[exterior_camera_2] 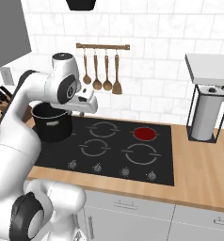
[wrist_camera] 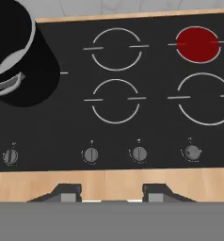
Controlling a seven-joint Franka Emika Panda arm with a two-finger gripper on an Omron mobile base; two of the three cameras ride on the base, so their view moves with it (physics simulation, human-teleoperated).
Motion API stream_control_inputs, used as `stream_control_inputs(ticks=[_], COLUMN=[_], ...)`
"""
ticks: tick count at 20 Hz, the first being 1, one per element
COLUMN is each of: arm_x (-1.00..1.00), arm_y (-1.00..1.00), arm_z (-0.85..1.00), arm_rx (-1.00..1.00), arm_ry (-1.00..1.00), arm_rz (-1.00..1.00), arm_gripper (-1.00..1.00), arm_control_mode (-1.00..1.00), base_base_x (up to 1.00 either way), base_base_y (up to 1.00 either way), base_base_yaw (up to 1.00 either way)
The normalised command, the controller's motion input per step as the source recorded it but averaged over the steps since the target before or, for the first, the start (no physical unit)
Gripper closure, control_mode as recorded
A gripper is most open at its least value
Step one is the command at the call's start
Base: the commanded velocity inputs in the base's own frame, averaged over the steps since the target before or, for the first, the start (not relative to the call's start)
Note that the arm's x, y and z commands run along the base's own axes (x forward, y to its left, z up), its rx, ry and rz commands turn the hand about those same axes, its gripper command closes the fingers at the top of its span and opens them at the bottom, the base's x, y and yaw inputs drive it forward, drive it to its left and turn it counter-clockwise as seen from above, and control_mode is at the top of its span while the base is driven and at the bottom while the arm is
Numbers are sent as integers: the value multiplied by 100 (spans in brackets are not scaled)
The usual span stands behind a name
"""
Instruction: Turn off the rear right burner of the stove.
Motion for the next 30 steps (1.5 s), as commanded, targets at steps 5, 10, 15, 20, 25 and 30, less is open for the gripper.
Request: stream_control_inputs(ticks=[5, 10, 15, 20, 25, 30], arm_x=[-36, -65, -48, -7, 9, 21], arm_y=[6, -53, -89, -64, -45, -38], arm_z=[-7, -21, -18, -32, -69, -74], arm_rx=[-6, -3, -1, -7, -10, -13], arm_ry=[-15, -18, -3, 10, 14, 13], arm_rz=[0, 15, 54, 65, 73, 73], arm_gripper=[-100, -100, -100, -100, -100, -100], arm_control_mode=[-100, -100, -100, -100, -100, -100], base_base_x=[0, 0, 0, 0, 0, 0], base_base_y=[0, 0, 0, 0, 0, 0], base_base_yaw=[0, 0, 0, 0, 0, 0])
